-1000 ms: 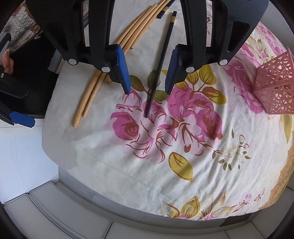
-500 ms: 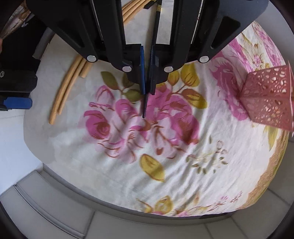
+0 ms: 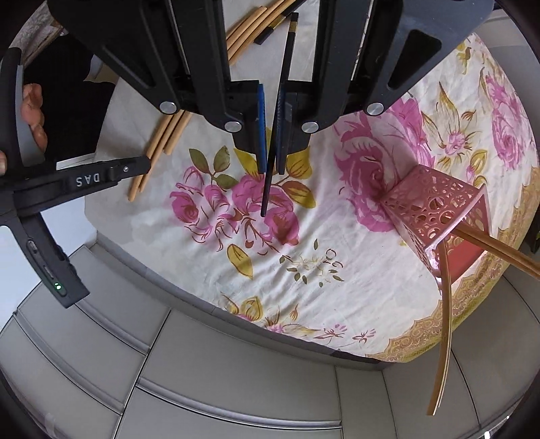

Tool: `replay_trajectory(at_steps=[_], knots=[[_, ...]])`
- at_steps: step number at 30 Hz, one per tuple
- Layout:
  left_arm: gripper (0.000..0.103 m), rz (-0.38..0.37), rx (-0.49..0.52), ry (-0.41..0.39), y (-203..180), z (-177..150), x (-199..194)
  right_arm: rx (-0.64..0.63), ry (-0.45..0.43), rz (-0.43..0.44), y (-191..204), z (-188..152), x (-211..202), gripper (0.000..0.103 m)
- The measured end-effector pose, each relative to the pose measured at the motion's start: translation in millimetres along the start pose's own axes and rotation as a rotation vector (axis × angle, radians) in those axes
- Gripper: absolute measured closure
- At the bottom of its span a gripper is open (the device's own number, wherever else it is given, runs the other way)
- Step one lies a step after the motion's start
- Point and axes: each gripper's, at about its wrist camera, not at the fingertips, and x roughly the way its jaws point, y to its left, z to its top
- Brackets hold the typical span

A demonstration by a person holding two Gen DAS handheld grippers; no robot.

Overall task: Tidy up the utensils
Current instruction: 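Lift the black chopstick with the left tool while the right tool grasps a wooden chopstick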

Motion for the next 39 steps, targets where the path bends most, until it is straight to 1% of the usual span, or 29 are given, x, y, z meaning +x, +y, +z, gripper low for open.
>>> replay_trajectory(at_steps=[1,2,5,6,8,10,11,12,15,17,22,24,25,27,28,29,32,34,36,39], knots=[[0.099,0.000,-0.003,-0.005,3,-1,0,0.015,-0.001,-0.006,0,1,1,0.086],[0.099,0.002,-0.007,-0.010,2,-4,-9,0.013,-0.001,-0.019,2,1,1,0.086],[0.099,0.014,-0.035,-0.020,10,-10,-16,0.002,-0.015,-0.060,8,3,0,0.087],[0.099,0.018,-0.046,-0.025,13,-11,-17,-0.018,-0.038,-0.077,12,7,1,0.087],[0.099,0.022,-0.066,-0.038,16,-14,-23,-0.090,-0.125,-0.137,24,17,-4,0.088],[0.099,0.020,-0.076,-0.053,18,-16,-28,-0.143,-0.149,-0.183,32,26,-5,0.088],[0.099,0.020,-0.082,-0.062,18,-16,-31,-0.178,-0.148,-0.197,36,33,-6,0.088],[0.099,0.020,-0.088,-0.072,18,-16,-33,-0.171,-0.145,-0.184,35,39,-7,0.088],[0.099,0.009,-0.102,-0.082,19,-14,-35,-0.142,-0.097,-0.143,31,56,-9,0.088],[0.099,0.013,-0.102,-0.079,19,-13,-32,-0.107,-0.084,-0.114,27,64,-10,0.085],[0.099,0.018,-0.112,-0.075,18,-9,-29,-0.025,-0.096,-0.075,22,83,-15,0.085],[0.099,0.020,-0.115,-0.083,18,-8,-31,-0.012,-0.096,-0.054,18,87,-17,0.088],[0.099,0.023,-0.121,-0.090,18,-8,-32,-0.001,-0.108,-0.041,14,89,-18,0.095],[0.099,0.010,-0.138,-0.107,19,-8,-36,0.005,-0.137,0.034,11,96,-18,0.096],[0.099,0.002,-0.147,-0.121,19,-9,-40,-0.007,-0.159,0.082,8,95,-21,0.096],[0.099,-0.001,-0.157,-0.137,19,-11,-44,-0.026,-0.184,0.105,8,84,-31,0.096],[0.099,0.031,-0.171,-0.194,15,-15,-61,-0.141,-0.265,0.157,19,59,-52,0.096],[0.100,0.033,-0.195,-0.236,12,-20,-74,-0.238,-0.320,0.201,32,36,-72,0.095],[0.100,0.057,-0.227,-0.287,8,-28,-88,-0.333,-0.382,0.239,48,7,-89,0.095],[0.100,0.083,-0.278,-0.357,5,-41,-108,-0.481,-0.480,0.260,73,-36,-116,0.095]])
